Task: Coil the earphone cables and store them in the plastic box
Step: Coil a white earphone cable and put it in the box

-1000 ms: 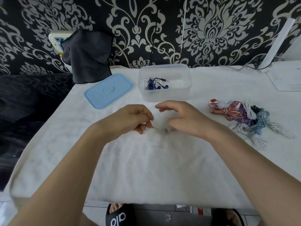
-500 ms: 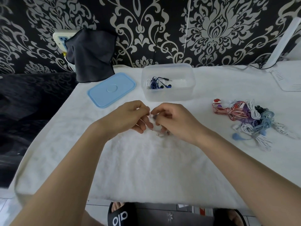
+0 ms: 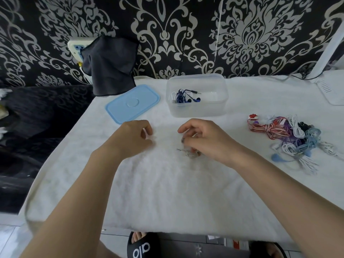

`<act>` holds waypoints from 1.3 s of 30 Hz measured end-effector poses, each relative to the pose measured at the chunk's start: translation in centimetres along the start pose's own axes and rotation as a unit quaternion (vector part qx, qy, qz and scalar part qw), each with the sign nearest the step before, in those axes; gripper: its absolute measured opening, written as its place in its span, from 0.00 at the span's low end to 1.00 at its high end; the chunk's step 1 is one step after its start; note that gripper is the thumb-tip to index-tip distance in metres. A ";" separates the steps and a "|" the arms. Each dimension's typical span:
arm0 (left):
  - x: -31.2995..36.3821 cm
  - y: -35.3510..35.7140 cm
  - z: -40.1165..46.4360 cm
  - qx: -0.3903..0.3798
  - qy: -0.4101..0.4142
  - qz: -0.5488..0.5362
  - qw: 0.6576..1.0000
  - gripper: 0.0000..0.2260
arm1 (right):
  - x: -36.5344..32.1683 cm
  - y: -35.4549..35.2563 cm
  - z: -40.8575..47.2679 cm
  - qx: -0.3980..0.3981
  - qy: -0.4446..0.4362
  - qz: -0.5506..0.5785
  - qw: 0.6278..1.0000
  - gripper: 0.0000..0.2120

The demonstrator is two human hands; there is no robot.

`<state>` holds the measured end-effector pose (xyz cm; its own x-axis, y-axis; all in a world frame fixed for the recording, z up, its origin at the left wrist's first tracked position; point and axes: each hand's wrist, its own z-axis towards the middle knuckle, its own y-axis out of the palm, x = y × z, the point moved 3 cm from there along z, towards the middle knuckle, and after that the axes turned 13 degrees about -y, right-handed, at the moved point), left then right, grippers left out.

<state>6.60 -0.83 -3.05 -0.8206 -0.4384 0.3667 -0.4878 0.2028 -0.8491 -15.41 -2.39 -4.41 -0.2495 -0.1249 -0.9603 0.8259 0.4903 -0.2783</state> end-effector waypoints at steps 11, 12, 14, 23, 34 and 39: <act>-1.2 -1.2 1.0 0.049 -0.025 -0.038 0.998 0.06 | 1.4 0.4 -0.4 -0.034 -0.017 -0.163 0.986 0.14; -1.6 -1.4 1.0 0.052 -0.032 -0.038 0.997 0.07 | 1.4 0.3 -0.3 -0.028 -0.020 -0.165 0.986 0.12; -2.5 -1.7 1.1 0.046 -0.046 -0.032 0.997 0.07 | 1.3 0.2 -0.2 -0.012 -0.026 -0.167 0.986 0.09; -3.8 -1.8 0.4 -0.014 -0.039 -0.057 0.997 0.07 | 0.4 0.4 0.3 0.009 -0.008 -0.072 0.997 0.12; -2.1 0.0 -0.3 0.007 0.013 -0.020 1.000 0.06 | 0.5 0.5 0.2 -0.007 -0.002 -0.138 0.990 0.09; -2.0 0.1 -0.2 0.030 0.027 -0.008 0.999 0.07 | 0.3 0.4 0.3 0.015 -0.002 -0.098 0.995 0.09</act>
<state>8.16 0.28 -3.82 -0.8286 -0.3935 0.3982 -0.4828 0.1422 -0.8641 -15.03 -2.49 -4.76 -0.4061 -0.2187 -0.8873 0.7763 0.4296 -0.4612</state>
